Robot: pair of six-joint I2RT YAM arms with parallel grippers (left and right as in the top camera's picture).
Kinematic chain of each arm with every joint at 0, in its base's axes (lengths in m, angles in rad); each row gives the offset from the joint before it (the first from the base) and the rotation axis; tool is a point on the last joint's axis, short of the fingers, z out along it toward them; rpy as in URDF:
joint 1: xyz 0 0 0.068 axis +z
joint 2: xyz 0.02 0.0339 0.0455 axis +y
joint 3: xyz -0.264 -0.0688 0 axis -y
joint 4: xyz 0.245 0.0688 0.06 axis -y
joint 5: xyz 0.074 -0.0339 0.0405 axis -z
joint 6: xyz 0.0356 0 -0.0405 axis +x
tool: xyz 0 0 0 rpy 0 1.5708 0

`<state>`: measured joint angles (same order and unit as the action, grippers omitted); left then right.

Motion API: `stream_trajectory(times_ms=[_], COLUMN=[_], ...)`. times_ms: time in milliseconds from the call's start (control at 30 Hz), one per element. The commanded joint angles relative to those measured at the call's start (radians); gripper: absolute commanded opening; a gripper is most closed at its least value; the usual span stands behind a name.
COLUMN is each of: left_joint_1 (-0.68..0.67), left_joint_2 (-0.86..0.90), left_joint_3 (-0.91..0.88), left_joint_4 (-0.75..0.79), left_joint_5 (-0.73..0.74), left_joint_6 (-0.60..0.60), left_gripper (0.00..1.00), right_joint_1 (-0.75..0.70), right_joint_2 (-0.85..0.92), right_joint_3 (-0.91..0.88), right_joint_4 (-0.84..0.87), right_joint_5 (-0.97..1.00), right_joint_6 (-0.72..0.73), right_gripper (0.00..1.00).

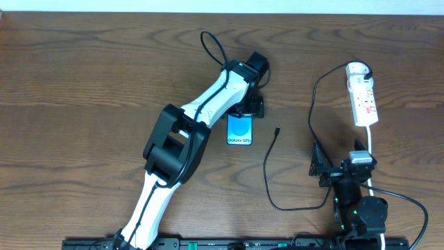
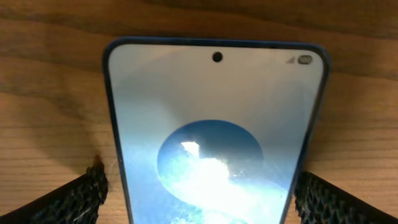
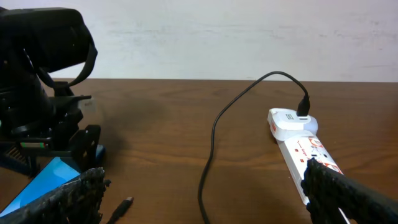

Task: Plug charger to phone and switch on socket
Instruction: 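Lower the open left gripper around the phone's bottom end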

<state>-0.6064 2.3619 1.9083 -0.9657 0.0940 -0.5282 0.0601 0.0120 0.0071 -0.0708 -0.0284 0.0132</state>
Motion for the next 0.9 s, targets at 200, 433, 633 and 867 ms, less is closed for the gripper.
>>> stream_trajectory(times_ms=[200, 433, 633, 867], left_joint_1=[-0.002, -0.002, -0.005, -0.041], left_joint_2=[0.045, 0.045, 0.045, 0.045], left_joint_3=[-0.008, -0.008, -0.009, -0.010], left_joint_4=[-0.001, -0.002, -0.002, -0.001], left_joint_5=[0.104, 0.097, 0.058, -0.021], left_joint_6=[-0.020, -0.020, -0.020, -0.021], left_gripper=[0.98, 0.98, 0.98, 0.98], right_joint_1=[-0.006, -0.006, -0.006, -0.006], right_joint_2=[-0.005, -0.005, -0.005, -0.005], right_joint_3=[-0.002, -0.002, -0.002, -0.002], right_joint_4=[-0.004, -0.004, -0.004, -0.004], right_joint_5=[0.004, 0.004, 0.004, 0.004], right_joint_6=[-0.011, -0.011, -0.011, -0.011], right_gripper=[0.99, 0.99, 0.99, 0.99])
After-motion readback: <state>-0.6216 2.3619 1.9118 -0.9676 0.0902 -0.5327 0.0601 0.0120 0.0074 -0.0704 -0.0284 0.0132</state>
